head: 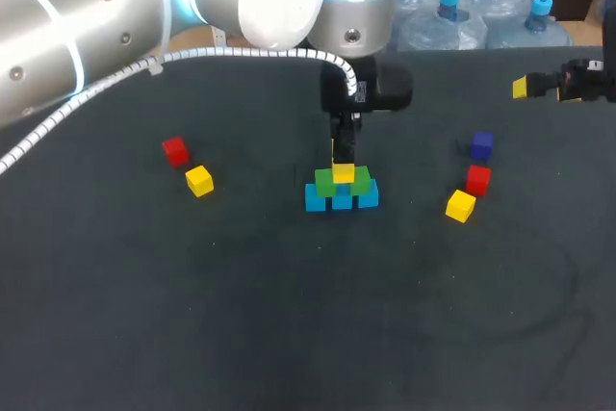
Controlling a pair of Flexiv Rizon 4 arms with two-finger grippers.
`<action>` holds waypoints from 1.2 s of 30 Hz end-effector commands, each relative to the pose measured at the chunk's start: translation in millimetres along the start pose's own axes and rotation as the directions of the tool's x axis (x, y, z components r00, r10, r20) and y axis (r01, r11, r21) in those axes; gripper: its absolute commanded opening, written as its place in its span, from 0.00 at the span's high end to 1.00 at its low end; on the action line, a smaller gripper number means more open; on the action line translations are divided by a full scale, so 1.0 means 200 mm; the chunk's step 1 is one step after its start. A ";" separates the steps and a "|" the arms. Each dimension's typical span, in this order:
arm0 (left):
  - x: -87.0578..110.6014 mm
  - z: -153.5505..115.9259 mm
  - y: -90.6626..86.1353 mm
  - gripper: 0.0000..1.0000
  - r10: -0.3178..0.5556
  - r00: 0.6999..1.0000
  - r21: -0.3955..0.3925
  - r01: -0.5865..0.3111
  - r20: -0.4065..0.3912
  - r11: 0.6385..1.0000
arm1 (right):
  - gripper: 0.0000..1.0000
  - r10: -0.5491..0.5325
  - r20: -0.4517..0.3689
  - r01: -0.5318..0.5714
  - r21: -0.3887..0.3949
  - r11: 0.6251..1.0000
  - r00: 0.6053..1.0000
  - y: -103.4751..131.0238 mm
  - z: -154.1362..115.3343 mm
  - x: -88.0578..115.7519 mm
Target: Place the blue cubes, place green cubes on the blue cubes, place the yellow cubes on the green cubes, then place the red cubes on the yellow cubes, and place purple cube on the red cubes.
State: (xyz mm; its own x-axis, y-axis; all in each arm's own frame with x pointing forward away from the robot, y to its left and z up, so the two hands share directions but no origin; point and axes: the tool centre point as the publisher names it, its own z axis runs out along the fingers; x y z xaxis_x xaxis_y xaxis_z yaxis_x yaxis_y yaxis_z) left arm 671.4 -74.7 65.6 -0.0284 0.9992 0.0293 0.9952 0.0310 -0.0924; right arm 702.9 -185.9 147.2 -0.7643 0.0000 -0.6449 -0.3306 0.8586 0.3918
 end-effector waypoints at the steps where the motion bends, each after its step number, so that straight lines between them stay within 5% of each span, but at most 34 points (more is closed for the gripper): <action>1: 0.00 0.00 0.00 0.61 0.002 1.000 -0.002 -0.002 0.001 1.000 | 0.00 0.001 0.000 -0.001 0.005 1.000 1.000 0.00 -0.01 0.00; 5: 0.00 0.00 0.00 0.52 0.005 1.000 -0.004 -0.005 -0.004 1.000 | 0.00 0.001 0.000 -0.001 0.005 1.000 1.000 0.00 -0.01 0.00; 8: 0.00 0.00 0.00 0.24 0.007 1.000 -0.004 -0.007 -0.003 1.000 | 0.00 0.001 0.000 -0.001 0.005 1.000 1.000 0.00 -0.01 0.00; 13: -0.01 0.00 0.00 0.00 0.008 1.000 -0.004 -0.008 0.002 1.000 | 0.00 0.001 0.000 -0.001 0.005 1.000 1.000 0.00 -0.01 0.00; 23: 0.09 -0.12 -0.01 0.02 -0.015 0.999 -0.046 0.016 0.033 0.999 | 0.00 0.001 0.000 -0.001 0.005 1.000 1.000 0.00 -0.01 0.00; 36: 0.40 -0.16 -0.05 0.10 -0.119 0.992 -0.059 0.117 -0.038 0.991 | 0.00 0.001 0.000 -0.001 0.005 1.000 1.000 0.00 -0.01 0.00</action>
State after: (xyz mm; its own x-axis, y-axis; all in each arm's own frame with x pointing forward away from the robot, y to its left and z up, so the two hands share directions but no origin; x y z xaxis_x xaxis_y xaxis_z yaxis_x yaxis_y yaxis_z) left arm 667.7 -7.6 101.3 -0.1366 0.9869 0.0860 0.9893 0.1405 -0.0403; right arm 702.9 -185.9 147.2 -0.7642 0.0000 -0.6449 -0.3306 0.8586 0.3918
